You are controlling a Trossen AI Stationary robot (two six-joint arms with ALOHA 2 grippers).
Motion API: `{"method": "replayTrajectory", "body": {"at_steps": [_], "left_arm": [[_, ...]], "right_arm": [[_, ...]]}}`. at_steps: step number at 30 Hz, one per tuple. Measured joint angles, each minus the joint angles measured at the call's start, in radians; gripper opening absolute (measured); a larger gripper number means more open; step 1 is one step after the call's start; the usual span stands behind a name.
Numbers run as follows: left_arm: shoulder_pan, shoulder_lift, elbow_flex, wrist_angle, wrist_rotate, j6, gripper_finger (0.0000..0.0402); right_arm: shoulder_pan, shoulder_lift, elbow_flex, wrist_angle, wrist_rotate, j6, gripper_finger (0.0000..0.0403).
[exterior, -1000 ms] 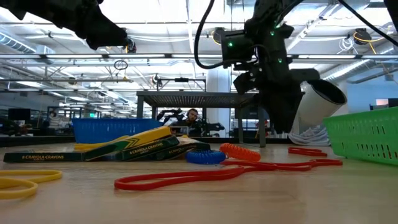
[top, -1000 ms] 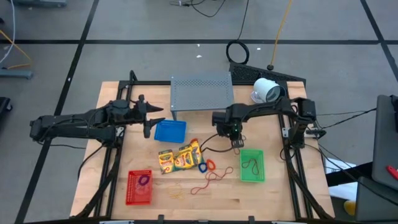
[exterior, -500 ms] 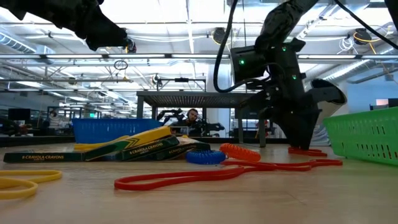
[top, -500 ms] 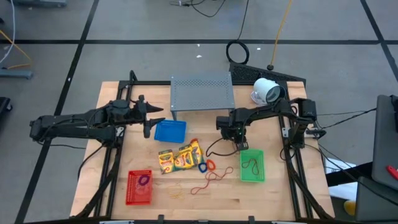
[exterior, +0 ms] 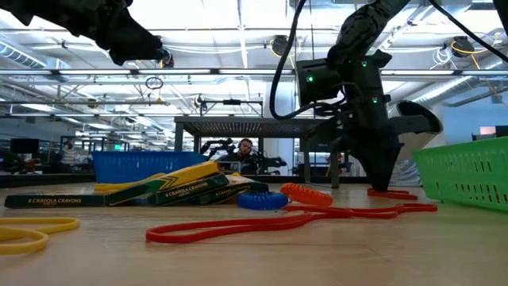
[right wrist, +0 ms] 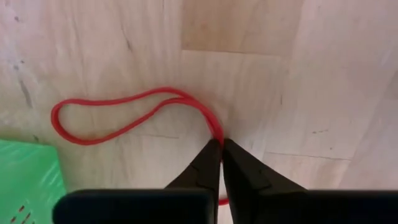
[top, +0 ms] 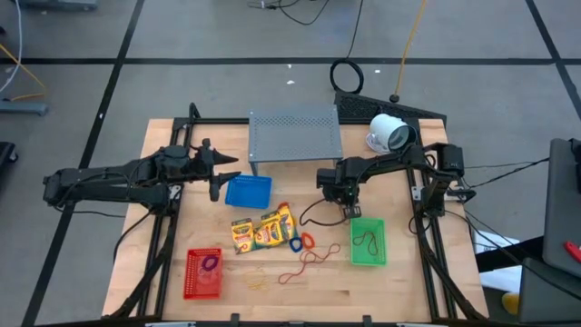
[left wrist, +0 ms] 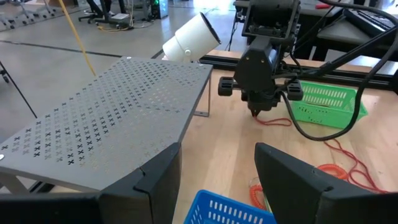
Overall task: Pick & Place Office Desk Supplies
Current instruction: Put the red rubber band into the green bin
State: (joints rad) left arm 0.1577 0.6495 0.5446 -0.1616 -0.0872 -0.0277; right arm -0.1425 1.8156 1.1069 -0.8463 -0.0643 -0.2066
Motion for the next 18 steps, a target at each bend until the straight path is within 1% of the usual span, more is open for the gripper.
{"method": "replayTrajectory", "body": {"at_steps": [4, 7, 13, 18], "left_arm": [[0.0, 0.0, 0.0, 0.0, -0.001, -0.008, 0.0214], [0.0, 0.0, 0.0, 0.0, -0.002, -0.013, 0.0214], [0.0, 0.0, 0.0, 0.0, -0.002, -0.026, 0.0214], [0.0, 0.0, 0.0, -0.001, -0.009, -0.028, 0.0214]], "right_arm": [[0.003, -0.017, -0.002, 0.008, 0.001, 0.037, 0.0002], [0.018, -0.048, -0.008, 0.028, 0.032, 0.065, 0.0001], [0.04, -0.208, -0.004, 0.065, 0.065, 0.138, 0.0001], [0.064, -0.373, -0.003, 0.088, 0.122, 0.22, 0.0]]}}
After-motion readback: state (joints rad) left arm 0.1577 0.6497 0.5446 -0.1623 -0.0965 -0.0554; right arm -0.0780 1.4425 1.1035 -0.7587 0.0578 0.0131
